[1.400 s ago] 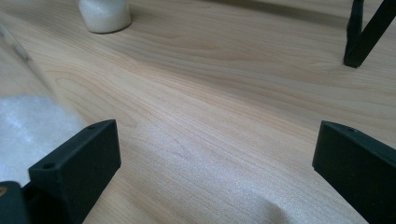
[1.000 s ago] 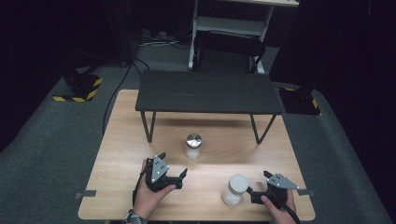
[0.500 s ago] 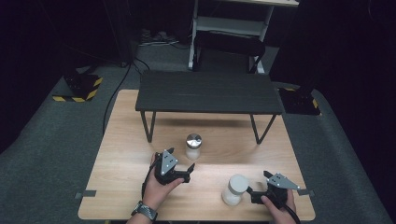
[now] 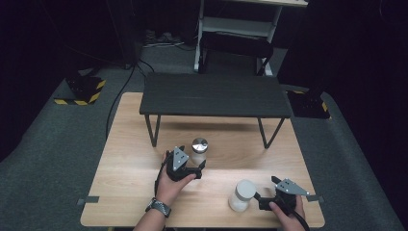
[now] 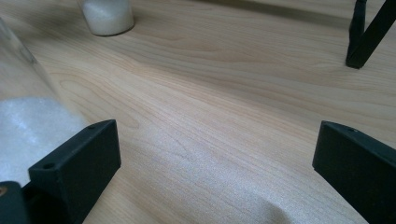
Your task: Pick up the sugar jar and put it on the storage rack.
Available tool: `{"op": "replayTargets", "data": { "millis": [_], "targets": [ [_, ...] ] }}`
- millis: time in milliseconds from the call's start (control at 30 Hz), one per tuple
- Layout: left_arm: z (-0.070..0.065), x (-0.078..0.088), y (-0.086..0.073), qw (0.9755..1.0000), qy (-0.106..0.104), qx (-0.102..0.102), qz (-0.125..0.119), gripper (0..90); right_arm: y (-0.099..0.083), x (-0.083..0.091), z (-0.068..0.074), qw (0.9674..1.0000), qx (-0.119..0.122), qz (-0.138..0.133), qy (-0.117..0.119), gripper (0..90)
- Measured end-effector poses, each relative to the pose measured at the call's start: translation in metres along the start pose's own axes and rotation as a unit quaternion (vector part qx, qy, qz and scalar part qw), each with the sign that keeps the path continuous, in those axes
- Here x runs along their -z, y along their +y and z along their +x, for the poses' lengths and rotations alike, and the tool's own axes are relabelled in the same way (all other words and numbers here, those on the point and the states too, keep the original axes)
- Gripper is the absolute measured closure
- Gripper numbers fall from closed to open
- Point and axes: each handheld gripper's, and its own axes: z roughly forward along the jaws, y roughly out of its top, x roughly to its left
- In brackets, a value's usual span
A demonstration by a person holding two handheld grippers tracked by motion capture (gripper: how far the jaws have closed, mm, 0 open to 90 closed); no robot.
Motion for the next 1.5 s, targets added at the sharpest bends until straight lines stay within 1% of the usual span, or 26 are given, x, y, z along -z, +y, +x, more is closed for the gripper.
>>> {"op": "replayTargets", "data": {
  "millis": [133,233,433,467,500,600,667,733,800,900,933,1133,1167,1200,1300,1433,1500],
  "targets": [
    [0.001,-0.005,0.001,1.0000,0.001,0.003,0.002,0.7,0.000,0.000,-0.001,1.0000,-0.002,-0.001,0.001,0.3],
    [0.001,-0.009,0.004,1.0000,0.002,-0.001,0.006,1.2,-0.001,0.000,-0.001,1.0000,-0.002,-0.001,0.001,0.3],
    [-0.001,-0.019,0.005,1.0000,0.001,0.003,0.005,3.9,-0.001,0.001,-0.001,1.0000,-0.002,-0.003,0.000,0.4],
    [-0.001,-0.021,0.005,1.0000,0.001,0.007,0.006,4.5,-0.001,0.001,-0.001,1.0000,-0.002,-0.004,0.000,0.3],
    [-0.002,-0.024,0.005,0.9999,0.001,0.009,0.007,5.5,-0.001,0.001,-0.001,1.0000,-0.003,-0.004,0.000,0.3],
    [-0.003,-0.028,0.007,0.9999,0.005,0.006,0.013,9.5,-0.002,0.001,-0.001,1.0000,-0.003,-0.005,0.000,0.3],
    [-0.004,-0.031,0.007,0.9998,0.009,0.012,0.013,14.6,-0.002,0.001,-0.001,1.0000,-0.005,-0.005,0.001,0.3],
    [-0.005,-0.032,0.007,0.9997,0.014,0.017,0.013,17.6,-0.002,0.001,-0.002,1.0000,-0.006,-0.006,0.001,0.3],
    [-0.004,-0.033,0.007,0.9997,0.014,0.018,0.012,22.8,-0.002,0.001,-0.002,1.0000,-0.006,-0.006,0.002,0.3],
    [-0.004,-0.034,0.006,0.9998,0.010,0.013,0.010,26.4,-0.002,0.001,-0.002,1.0000,-0.006,-0.007,0.003,0.3],
    [-0.005,-0.034,0.006,0.9998,0.010,0.011,0.010,30.5,-0.003,0.001,-0.003,0.9999,-0.007,-0.007,0.003,0.3],
    [-0.007,-0.033,0.005,0.9999,0.013,0.009,0.007,31.1,-0.002,0.001,-0.003,1.0000,-0.006,-0.007,0.004,0.3],
    [-0.007,-0.033,0.005,0.9998,0.014,0.011,0.005,31.2,-0.003,0.001,-0.003,0.9999,-0.006,-0.007,0.004,0.3],
    [-0.009,-0.032,0.004,0.9997,0.020,0.012,0.004,31.3,-0.003,0.001,-0.003,0.9999,-0.007,-0.007,0.004,0.3],
    [-0.009,-0.031,0.002,0.9997,0.021,0.013,-0.002,31.4,-0.002,0.001,-0.003,0.9999,-0.008,-0.007,0.005,0.3],
    [-0.008,-0.028,-0.001,0.9994,0.021,0.025,-0.009,31.4,-0.003,0.001,-0.003,0.9999,-0.006,-0.007,0.005,0.3],
    [-0.008,-0.025,-0.001,0.9994,0.023,0.024,-0.012,31.5,-0.003,0.001,-0.003,0.9999,-0.007,-0.007,0.005,0.3]
  ]
}}
